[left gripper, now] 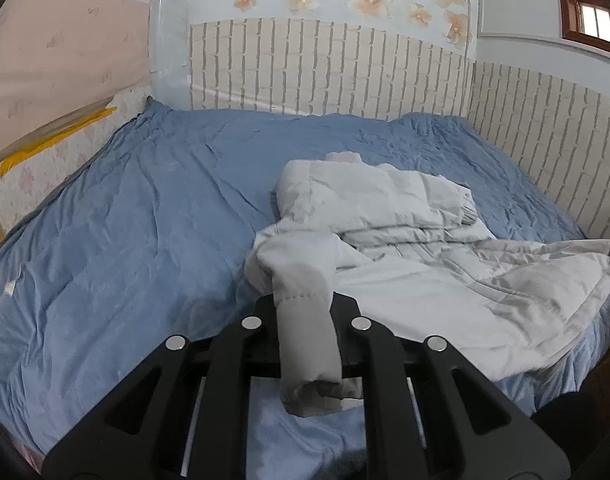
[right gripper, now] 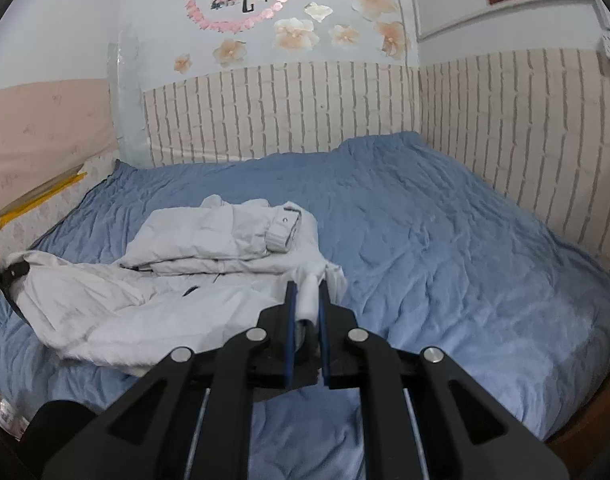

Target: Fold large clothes

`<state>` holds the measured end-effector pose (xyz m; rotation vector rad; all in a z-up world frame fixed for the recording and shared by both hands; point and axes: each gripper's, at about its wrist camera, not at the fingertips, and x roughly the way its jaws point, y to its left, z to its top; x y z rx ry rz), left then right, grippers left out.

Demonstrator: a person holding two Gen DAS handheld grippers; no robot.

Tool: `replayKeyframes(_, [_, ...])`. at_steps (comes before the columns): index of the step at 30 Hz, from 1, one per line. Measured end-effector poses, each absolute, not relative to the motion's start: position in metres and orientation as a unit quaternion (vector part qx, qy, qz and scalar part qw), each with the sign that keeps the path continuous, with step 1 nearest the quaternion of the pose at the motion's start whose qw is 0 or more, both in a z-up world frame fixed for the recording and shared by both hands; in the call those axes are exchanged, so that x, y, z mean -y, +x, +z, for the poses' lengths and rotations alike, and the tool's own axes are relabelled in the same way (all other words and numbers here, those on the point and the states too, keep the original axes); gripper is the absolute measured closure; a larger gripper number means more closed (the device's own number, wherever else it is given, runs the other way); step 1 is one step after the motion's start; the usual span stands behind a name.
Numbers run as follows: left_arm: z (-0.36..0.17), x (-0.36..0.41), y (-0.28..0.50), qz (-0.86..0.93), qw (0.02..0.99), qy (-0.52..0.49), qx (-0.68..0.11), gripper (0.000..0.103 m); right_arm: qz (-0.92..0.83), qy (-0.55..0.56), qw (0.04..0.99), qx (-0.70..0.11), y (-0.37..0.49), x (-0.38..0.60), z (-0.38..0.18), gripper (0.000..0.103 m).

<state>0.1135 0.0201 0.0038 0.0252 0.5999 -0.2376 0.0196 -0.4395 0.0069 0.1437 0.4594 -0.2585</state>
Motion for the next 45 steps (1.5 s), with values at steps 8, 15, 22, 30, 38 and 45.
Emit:
replayKeyframes(8, [0.043, 0.001, 0.199, -0.153, 0.946, 0.045, -0.281, 0.092, -0.125, 0.043, 0.964, -0.229, 0.119, 0.456, 0.042, 0.094])
replayKeyframes(15, [0.061, 0.033, 0.330, -0.174, 0.937, 0.036, -0.302, 0.092, -0.098, 0.046, 0.969, -0.221, 0.243, 0.478, 0.064, 0.093])
replayKeyframes(22, [0.009, 0.075, 0.466, -0.151, 0.919, 0.083, -0.355, 0.091, -0.103, 0.028, 0.958, -0.267, 0.395, 0.504, 0.011, 0.088])
replayKeyframes(30, [-0.049, 0.059, 0.532, -0.148, 0.888, -0.062, -0.431, 0.073, -0.139, 0.084, 0.944, -0.286, 0.443, 0.523, -0.046, 0.018])
replayKeyframes(38, [0.034, 0.012, 0.439, -0.074, 0.952, -0.113, -0.276, 0.003, -0.136, 0.132, 0.969, -0.156, 0.348, 0.539, 0.063, 0.002])
replayKeyframes(45, [0.013, 0.061, 0.327, -0.114, 0.964, -0.009, -0.242, 0.003, -0.090, 0.039, 0.959, -0.265, 0.316, 0.458, 0.017, 0.002])
